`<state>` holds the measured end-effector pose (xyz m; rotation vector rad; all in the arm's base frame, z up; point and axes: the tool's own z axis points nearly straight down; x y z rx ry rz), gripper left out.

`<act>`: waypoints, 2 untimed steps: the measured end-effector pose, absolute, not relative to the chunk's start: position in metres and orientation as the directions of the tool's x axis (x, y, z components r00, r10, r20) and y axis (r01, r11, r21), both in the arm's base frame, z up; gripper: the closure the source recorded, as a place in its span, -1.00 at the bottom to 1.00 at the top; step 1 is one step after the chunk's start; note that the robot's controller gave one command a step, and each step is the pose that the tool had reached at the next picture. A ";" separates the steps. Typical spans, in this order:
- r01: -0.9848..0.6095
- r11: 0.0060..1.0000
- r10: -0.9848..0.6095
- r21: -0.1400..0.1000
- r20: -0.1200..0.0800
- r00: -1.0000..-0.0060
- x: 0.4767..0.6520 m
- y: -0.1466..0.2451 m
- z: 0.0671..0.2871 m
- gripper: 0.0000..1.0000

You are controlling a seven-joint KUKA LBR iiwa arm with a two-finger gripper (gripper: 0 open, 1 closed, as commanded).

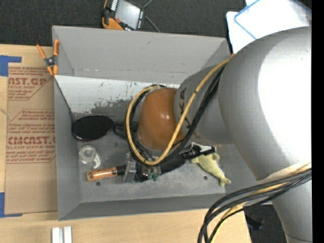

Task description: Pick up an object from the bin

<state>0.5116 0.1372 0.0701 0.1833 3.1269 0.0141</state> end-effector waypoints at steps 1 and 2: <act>0.117 0.993 0.117 0.010 -0.007 -0.993 0.511 0.137 0.074 1.00; 0.116 0.993 0.116 0.010 -0.006 -0.993 0.511 0.138 0.082 1.00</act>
Offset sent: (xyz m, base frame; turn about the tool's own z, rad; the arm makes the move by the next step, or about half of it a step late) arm -0.0006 0.0002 0.0220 -0.0001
